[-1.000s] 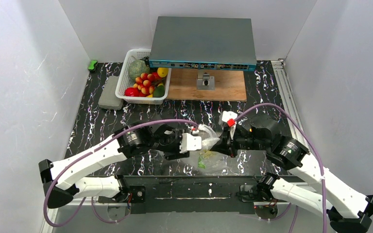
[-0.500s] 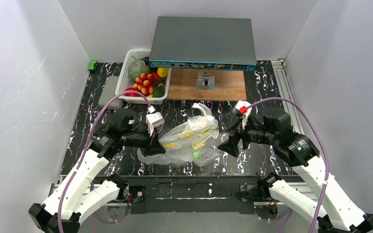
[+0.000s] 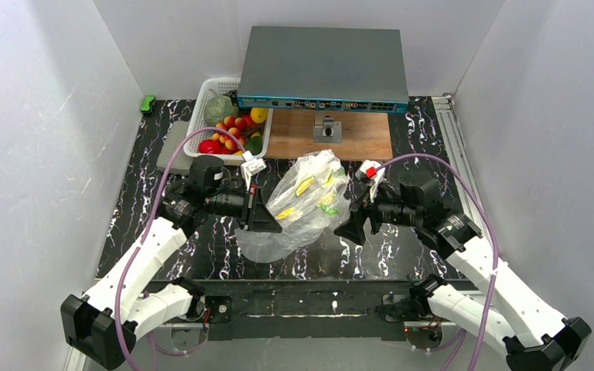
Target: Place the fake fruits into the plastic bag and tie a complex knot
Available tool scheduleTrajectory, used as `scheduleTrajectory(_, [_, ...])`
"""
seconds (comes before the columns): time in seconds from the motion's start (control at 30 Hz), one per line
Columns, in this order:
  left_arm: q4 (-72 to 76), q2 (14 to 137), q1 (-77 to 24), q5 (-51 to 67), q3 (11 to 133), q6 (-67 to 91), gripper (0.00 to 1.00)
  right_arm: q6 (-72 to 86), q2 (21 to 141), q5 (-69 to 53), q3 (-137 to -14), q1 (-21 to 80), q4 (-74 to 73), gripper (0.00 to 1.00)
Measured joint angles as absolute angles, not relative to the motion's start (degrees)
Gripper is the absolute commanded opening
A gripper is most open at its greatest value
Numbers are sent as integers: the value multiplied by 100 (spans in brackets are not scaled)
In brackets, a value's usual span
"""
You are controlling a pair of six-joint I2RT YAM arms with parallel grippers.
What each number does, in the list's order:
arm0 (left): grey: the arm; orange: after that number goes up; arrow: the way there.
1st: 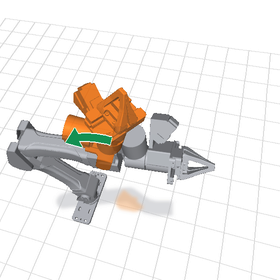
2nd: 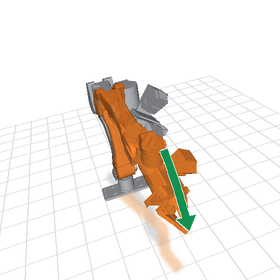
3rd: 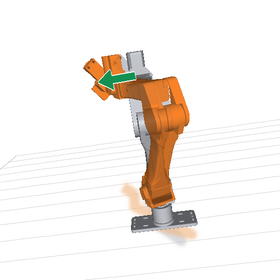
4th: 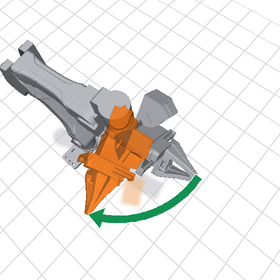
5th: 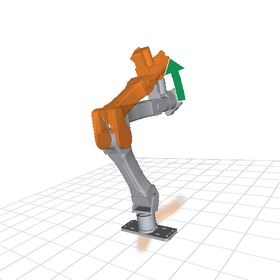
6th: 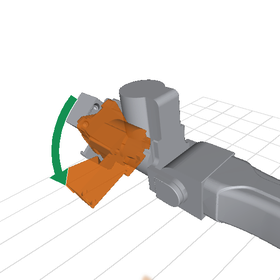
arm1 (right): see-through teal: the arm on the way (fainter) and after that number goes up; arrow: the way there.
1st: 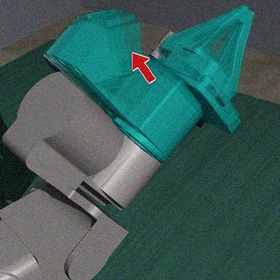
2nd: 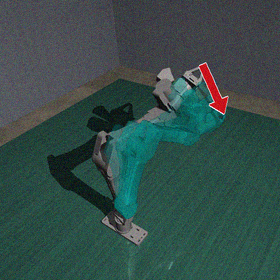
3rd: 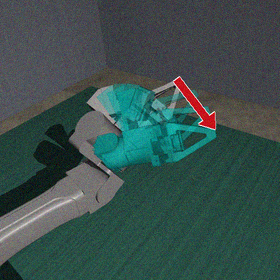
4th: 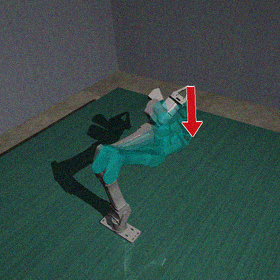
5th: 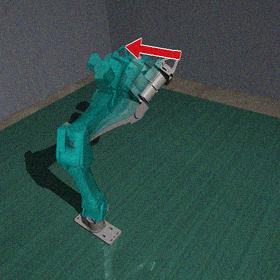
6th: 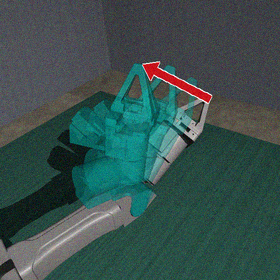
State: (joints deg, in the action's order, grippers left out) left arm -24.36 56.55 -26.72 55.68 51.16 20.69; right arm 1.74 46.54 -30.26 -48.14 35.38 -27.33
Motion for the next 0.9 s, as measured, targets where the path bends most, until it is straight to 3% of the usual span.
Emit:
scheduleTrajectory(0.3, [-2488, 5618, -2672, 6163, 5116, 2080, 0, -207, 4187, -2211, -4508, 3406, -2705, 99])
scheduleTrajectory(0.5, [-2580, 5583, -2696, 6375, 5116, 1942, 0, -279, 3660, -3122, -4486, 3275, -2808, 98])
scheduleTrajectory(0.67, [-2593, 5605, -2779, 6458, 5162, 1857, 0, -174, 4261, -3889, -4488, 3280, -2683, 98])
scheduleTrajectory(0.7, [-2593, 5607, -2788, 6458, 5172, 1859, 0, -163, 4423, -4014, -4488, 3280, -2681, 92])
scheduleTrajectory(0.73, [-2587, 5610, -2788, 6453, 5183, 1865, 0, -143, 4565, -4106, -4488, 3284, -2685, 80])
scheduleTrajectory(0.83, [-2578, 5647, -2744, 6440, 5207, 1905, 0, -207, 4731, -4329, -4495, 3343, -2751, 14])
scheduleTrajectory(0.87, [-2600, 5673, -2703, 6434, 5216, 1887, 0, -259, 4687, -4370, -4517, 3358, -2832, 1])
scheduleTrajectory(0.9, [-2716, 5723, -2620, 6414, 5258, 1800, 0, -353, 4609, -4359, -4560, 3380, -2987, 1])
